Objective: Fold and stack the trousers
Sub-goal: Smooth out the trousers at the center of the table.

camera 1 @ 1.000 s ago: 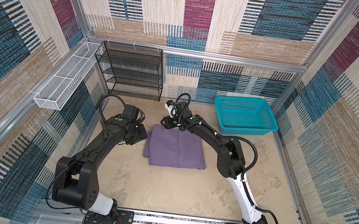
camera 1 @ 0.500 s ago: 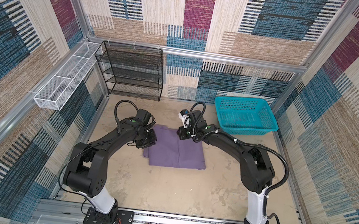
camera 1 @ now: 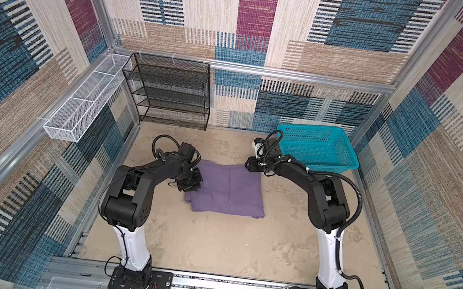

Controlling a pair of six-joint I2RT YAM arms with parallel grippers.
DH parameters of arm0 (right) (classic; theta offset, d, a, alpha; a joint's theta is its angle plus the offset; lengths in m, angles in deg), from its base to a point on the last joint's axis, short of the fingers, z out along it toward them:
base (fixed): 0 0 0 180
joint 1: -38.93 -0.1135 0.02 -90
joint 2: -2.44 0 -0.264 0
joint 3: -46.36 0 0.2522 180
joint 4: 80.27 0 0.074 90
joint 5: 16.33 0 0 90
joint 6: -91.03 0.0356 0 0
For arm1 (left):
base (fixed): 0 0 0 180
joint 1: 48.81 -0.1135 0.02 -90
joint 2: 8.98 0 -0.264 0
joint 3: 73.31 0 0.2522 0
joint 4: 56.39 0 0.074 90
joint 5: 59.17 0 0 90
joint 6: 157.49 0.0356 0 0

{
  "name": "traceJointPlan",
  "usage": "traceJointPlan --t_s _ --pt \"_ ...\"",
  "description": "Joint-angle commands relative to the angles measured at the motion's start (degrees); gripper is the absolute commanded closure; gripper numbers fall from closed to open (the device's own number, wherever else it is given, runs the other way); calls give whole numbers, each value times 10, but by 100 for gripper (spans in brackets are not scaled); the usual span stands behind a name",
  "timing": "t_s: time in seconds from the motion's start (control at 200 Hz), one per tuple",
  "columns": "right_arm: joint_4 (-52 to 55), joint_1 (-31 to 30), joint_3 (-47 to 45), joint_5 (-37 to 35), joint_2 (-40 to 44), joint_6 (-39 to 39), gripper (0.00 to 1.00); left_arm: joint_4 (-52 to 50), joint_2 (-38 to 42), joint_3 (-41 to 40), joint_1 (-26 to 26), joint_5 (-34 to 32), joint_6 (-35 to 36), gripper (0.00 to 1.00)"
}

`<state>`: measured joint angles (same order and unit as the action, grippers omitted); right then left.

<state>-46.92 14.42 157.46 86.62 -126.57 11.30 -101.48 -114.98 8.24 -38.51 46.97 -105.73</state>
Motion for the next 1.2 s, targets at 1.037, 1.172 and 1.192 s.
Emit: traceJointPlan --t_s 1.037,1.172,1.192 --pt "-110 -141 -437 -18 387 93 84 -44 284 -197 28 -4 3 80" --pt "-143 -141 -486 24 378 114 90 -13 282 -209 38 19 -10 80" --pt "-151 -140 -494 30 377 116 90 -11 280 -205 42 20 -11 79"
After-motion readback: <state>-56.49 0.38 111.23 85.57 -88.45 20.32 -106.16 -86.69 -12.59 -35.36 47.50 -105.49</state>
